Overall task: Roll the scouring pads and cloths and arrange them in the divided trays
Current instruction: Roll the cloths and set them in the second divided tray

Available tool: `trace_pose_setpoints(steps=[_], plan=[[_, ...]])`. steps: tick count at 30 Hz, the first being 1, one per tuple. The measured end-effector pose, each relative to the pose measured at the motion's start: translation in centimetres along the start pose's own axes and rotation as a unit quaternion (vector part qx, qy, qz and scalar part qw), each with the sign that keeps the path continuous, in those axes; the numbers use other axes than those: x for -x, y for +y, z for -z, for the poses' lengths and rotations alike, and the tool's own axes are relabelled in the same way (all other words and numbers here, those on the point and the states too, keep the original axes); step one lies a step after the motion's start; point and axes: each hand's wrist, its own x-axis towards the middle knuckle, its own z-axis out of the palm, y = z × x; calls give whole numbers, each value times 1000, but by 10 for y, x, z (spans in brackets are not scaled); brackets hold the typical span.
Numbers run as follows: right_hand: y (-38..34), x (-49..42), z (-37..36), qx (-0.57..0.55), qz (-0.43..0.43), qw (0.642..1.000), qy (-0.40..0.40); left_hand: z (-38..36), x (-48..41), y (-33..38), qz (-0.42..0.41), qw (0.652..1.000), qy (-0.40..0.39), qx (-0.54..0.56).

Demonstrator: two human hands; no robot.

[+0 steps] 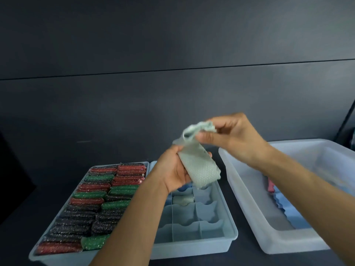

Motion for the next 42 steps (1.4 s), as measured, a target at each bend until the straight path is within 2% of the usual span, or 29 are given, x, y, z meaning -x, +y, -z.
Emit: trace_pose_setpoints(steps=[5, 8, 11, 13, 15, 16, 17, 18, 19, 21, 22, 24, 27, 29, 31, 33, 38, 42], plan=[[35, 20, -4, 95, -5, 994, -55, 12, -3, 14, -6, 995, 13, 102], [46, 22, -3, 156, 44, 985, -64, 11, -1, 19, -10, 999, -3, 54], [49, 26, -1, 190, 87, 976, -57, 10, -2, 20, -28, 999, 29, -24], [53, 30, 2, 295, 145, 941, -81, 12, -3, 21, -24, 998, 52, -36], [59, 28, 1, 436, 194, 872, -108, 15, -4, 20, -23, 997, 53, -43], [62, 25, 0, 469, 211, 852, -103, 15, -4, 19, -23, 998, 48, -46], [66, 22, -2, 463, 229, 853, -82, 14, -4, 17, -23, 998, 41, -49], [68, 21, -6, 431, 234, 870, -49, 12, -4, 14, -23, 997, 37, -56], [66, 20, -11, 369, 217, 903, -8, 10, -4, 10, -25, 997, 40, -68], [51, 19, -19, 178, 90, 977, 75, 9, -5, 2, -45, 990, 65, -113], [44, 19, -21, 71, 10, 993, 97, 10, -5, 0, -61, 985, 72, -145], [40, 16, -19, -55, -103, 987, 112, 13, -3, -5, -76, 982, 31, -167], [41, 13, -16, -96, -173, 974, 111, 7, 8, -9, -104, 979, -35, -173], [42, 14, -17, -107, -174, 972, 117, -3, 15, -12, -165, 969, -8, -186], [44, 16, -18, -126, -166, 972, 110, -9, 17, -15, -228, 959, 37, -163], [45, 19, -17, -151, -154, 973, 87, -10, 18, -16, -266, 952, 48, -143], [50, 21, -14, -195, -122, 969, 94, -5, 18, -14, -284, 944, 12, -168], [48, 22, -14, -99, -69, 984, 128, 1, 19, -10, -214, 971, -28, -104]])
